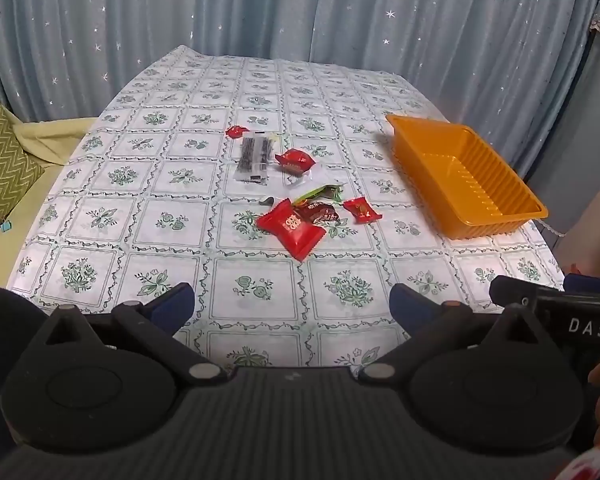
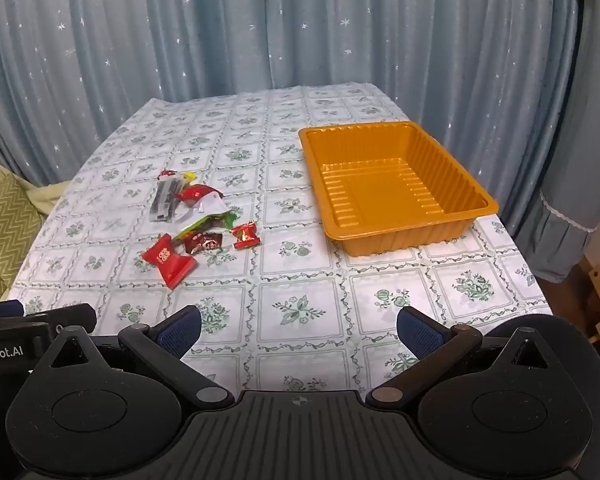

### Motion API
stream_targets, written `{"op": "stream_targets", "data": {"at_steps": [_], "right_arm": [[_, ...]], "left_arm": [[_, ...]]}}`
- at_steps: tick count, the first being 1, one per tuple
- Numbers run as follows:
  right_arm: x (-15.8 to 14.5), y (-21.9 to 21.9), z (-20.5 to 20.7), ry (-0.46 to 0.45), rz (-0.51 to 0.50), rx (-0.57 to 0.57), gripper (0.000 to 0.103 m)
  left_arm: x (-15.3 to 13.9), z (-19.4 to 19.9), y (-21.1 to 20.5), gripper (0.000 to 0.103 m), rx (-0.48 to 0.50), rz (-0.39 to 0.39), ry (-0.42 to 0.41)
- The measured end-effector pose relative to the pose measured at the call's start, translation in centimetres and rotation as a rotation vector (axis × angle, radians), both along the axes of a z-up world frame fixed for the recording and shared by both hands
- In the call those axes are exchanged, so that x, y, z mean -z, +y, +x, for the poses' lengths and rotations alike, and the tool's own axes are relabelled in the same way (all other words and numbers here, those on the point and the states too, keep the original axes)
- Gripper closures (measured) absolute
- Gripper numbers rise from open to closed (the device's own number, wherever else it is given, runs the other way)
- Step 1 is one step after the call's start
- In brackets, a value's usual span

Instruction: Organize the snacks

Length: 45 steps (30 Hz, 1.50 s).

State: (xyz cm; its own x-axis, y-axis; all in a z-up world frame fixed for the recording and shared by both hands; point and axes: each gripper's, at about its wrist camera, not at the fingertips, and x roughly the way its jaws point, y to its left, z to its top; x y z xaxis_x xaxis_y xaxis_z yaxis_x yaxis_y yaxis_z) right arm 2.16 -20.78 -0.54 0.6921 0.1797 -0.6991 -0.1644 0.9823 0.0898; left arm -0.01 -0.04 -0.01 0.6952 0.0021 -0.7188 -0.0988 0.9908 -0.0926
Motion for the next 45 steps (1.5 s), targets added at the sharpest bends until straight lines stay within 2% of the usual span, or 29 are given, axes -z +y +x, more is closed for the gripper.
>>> {"op": "stream_targets", "data": {"at_steps": [45], "right_arm": [[-0.40, -0.51, -0.27, -0.011, 0.001, 0.007, 0.000]], "left_arm": [[-0.31, -0.06, -0.29, 0.000, 0.008, -0.014, 0.000]]}}
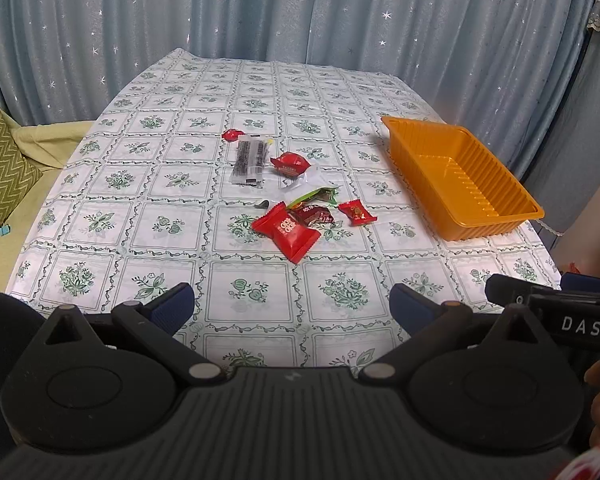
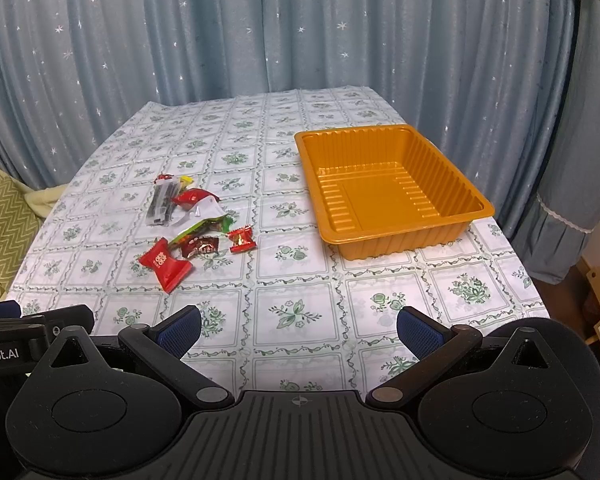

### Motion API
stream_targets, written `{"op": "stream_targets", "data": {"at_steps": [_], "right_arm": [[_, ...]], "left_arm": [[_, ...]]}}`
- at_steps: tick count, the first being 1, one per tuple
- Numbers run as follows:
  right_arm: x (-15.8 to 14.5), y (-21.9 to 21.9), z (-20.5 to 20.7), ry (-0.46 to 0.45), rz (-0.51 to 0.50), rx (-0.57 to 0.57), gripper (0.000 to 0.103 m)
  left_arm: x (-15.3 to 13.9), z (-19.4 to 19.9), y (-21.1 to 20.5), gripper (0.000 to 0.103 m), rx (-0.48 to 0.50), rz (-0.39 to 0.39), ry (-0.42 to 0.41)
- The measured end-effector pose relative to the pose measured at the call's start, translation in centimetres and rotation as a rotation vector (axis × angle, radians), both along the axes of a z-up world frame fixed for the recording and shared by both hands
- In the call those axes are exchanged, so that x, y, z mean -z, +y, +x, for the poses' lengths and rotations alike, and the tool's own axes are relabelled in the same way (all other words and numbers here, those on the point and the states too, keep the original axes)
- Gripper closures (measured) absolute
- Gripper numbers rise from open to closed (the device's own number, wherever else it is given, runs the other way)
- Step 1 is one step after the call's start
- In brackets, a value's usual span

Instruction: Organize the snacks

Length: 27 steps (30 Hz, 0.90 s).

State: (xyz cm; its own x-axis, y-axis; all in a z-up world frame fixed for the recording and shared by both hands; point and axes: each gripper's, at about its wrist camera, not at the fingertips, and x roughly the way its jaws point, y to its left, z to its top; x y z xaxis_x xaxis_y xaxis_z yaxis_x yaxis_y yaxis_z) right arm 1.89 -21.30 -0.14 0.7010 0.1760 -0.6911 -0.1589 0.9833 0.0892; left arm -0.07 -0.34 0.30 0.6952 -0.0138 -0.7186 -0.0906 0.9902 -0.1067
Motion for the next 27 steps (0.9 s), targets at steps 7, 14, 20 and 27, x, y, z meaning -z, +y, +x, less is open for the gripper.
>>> {"op": "stream_targets", "data": {"at_steps": [7, 14, 20, 27], "right_arm": [[0.03, -0.03, -0.02, -0.001, 0.002, 0.002, 0.000], [0.04, -0.02, -0.05, -0.001, 0.000, 0.001, 0.000], [0.09, -0.07, -0.07, -0.002, 0.002, 0.003, 0.000], [0.13, -0.08, -0.06, 0.000, 0.004, 0.004, 0.000]], "left_arm": [[-0.01, 0.02, -0.03, 0.000, 0.000, -0.001, 0.001], [-0.04, 0.00, -0.06, 0.000, 0.000, -0.001, 0.002], [-0.09, -0.08, -0.17, 0.000, 0.000, -0.001, 0.001], [-0.12, -0.06, -0.18, 0.000, 0.001, -0.004, 0.000]]}}
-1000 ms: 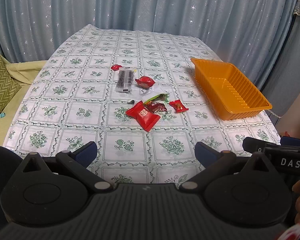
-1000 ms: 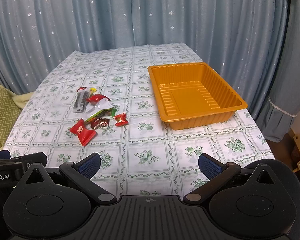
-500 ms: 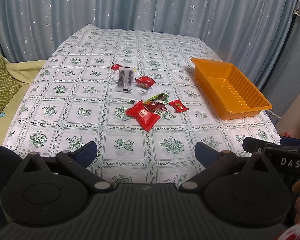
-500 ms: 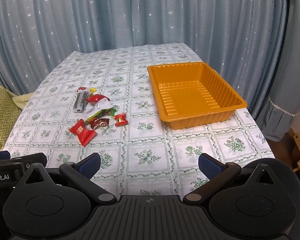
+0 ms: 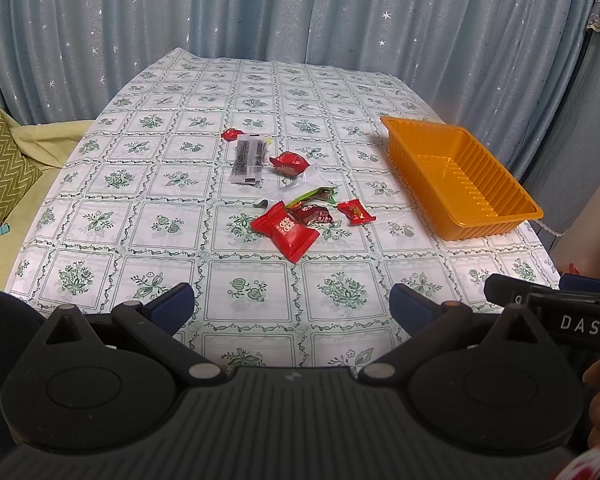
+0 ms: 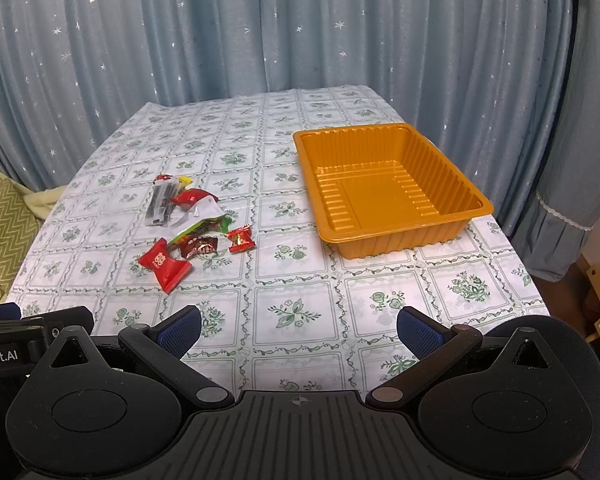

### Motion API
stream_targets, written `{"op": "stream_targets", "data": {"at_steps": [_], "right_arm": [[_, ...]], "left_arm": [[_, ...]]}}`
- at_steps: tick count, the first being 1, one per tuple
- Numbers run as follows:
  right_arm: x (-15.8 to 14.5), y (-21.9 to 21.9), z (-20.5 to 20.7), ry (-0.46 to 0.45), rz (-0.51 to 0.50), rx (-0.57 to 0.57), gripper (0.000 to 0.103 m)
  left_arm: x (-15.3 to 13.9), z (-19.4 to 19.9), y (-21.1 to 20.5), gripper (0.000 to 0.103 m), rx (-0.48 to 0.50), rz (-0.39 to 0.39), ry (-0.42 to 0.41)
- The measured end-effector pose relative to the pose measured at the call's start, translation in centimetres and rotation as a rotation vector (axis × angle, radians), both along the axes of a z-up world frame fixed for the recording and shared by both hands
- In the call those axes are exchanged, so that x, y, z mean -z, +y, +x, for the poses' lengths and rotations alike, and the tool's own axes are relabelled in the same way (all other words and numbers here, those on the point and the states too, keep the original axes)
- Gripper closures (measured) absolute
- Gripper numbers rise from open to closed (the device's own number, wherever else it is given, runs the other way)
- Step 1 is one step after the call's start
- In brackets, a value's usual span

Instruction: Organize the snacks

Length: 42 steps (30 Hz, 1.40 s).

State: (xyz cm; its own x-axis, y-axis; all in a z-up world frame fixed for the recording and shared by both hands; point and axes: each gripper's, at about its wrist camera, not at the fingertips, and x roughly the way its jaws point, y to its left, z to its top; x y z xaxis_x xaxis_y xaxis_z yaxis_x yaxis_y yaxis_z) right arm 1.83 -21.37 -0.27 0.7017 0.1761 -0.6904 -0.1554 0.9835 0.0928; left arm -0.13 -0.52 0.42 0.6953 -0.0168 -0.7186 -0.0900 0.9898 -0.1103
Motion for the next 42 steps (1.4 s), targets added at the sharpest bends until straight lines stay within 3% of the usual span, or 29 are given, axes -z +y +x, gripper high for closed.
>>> {"op": "stream_targets", "data": {"at_steps": [17, 24, 32, 34, 42], "right_arm": [[0.3, 0.0, 0.5, -0.007, 0.016, 0.010, 0.000], [1.6, 0.5, 2.3, -0.014, 0.027, -0.001, 0.000], [4.3, 1.0, 5.4, 0.001, 0.041, 0.005, 0.004], [5.2, 1.2, 6.3, 0.016, 0.046, -0.005, 0.014], [8.1, 1.9, 9.4, 0.071, 0.048, -0.027, 0.015]], "left_arm": [[0.3, 0.6, 1.1, 0.000, -0.007, -0.026, 0.002], [1.9, 2.9, 2.4, 0.000, 0.001, -0.016, 0.011], [5.0, 7.2, 3.7, 0.008, -0.015, -0.041, 0.034], [5.8, 8.3, 3.3, 0.009, 0.026, -0.019, 0.024], [8.9, 13.2, 2.0, 0.011, 0.256, 0.137, 0.005]]}}
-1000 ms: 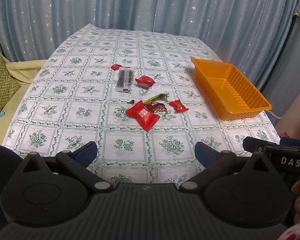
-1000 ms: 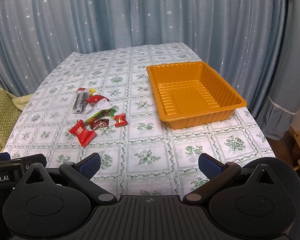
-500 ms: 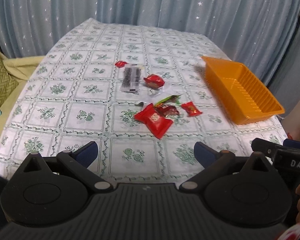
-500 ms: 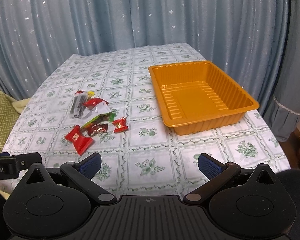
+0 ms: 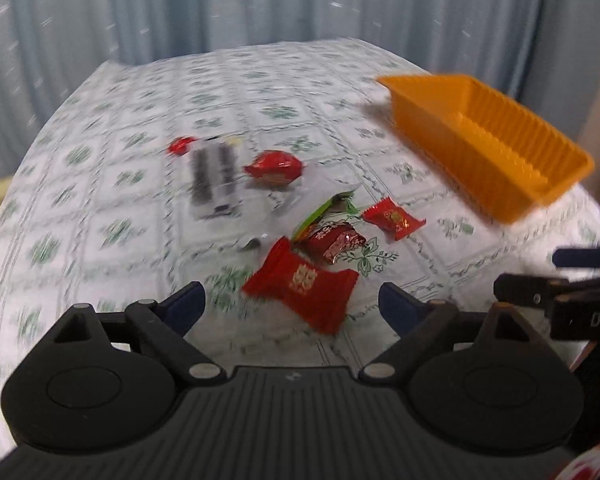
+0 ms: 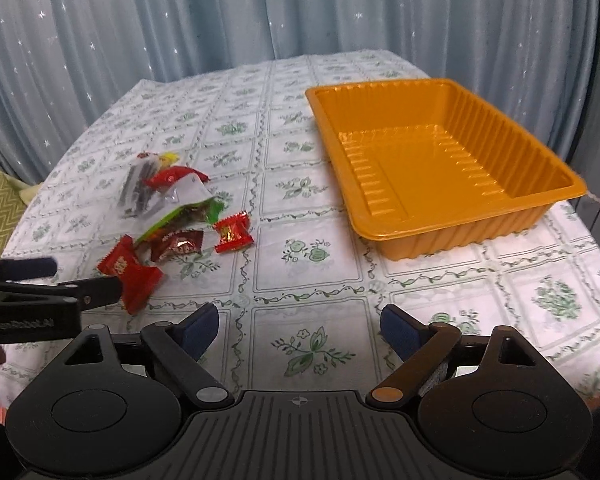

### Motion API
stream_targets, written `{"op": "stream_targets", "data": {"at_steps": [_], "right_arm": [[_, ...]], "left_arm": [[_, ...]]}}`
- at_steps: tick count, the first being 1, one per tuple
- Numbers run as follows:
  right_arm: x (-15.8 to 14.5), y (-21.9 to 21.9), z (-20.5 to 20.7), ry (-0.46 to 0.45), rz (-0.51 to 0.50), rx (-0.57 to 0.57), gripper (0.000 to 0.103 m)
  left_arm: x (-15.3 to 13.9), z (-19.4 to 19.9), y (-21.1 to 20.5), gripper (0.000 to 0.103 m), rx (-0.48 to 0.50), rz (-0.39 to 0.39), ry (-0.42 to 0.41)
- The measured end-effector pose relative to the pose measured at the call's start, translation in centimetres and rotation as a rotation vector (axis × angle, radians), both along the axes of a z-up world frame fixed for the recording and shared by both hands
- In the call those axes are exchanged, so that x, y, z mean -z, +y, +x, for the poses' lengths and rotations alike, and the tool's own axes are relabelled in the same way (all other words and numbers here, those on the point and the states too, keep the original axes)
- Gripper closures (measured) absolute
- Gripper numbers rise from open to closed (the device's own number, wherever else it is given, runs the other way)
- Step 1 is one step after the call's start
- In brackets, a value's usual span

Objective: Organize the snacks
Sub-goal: 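Grasp the large red candy packet with the left tool while the right tool grasps a small red candy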

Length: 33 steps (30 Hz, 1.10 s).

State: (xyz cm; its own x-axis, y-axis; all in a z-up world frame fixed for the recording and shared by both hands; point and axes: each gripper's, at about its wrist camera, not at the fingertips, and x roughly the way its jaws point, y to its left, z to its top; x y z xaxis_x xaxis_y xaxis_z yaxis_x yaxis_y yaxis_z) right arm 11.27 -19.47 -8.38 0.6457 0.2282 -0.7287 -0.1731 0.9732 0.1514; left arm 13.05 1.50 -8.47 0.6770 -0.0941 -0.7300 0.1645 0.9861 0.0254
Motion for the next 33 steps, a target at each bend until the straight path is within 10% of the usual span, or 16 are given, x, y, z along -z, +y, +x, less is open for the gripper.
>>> {"op": "stream_targets", "data": {"at_steps": [14, 19, 26, 33], "right_arm": [[2.7, 1.5, 2.9, 0.044, 0.006, -0.017, 0.015], [2.7, 2.0, 3.3, 0.034, 0.024, -0.021, 0.015], [2.2, 3.5, 4.1, -0.012, 0.048, -0.048, 0.015], [2.3, 4.9, 6.2, -0.060, 0.039, -0.061, 0.042]], "left_arm": [[2.7, 3.6, -0.6, 0.050, 0.240, 0.085, 0.057], [2.2, 3.3, -0.5, 0.075, 0.211, 0.076, 0.075], [1.3, 2.7, 1.4, 0.080, 0.114, -0.011, 0.075], [0.3, 1.8, 3.1, 0.081, 0.037, -0.080, 0.039]]}}
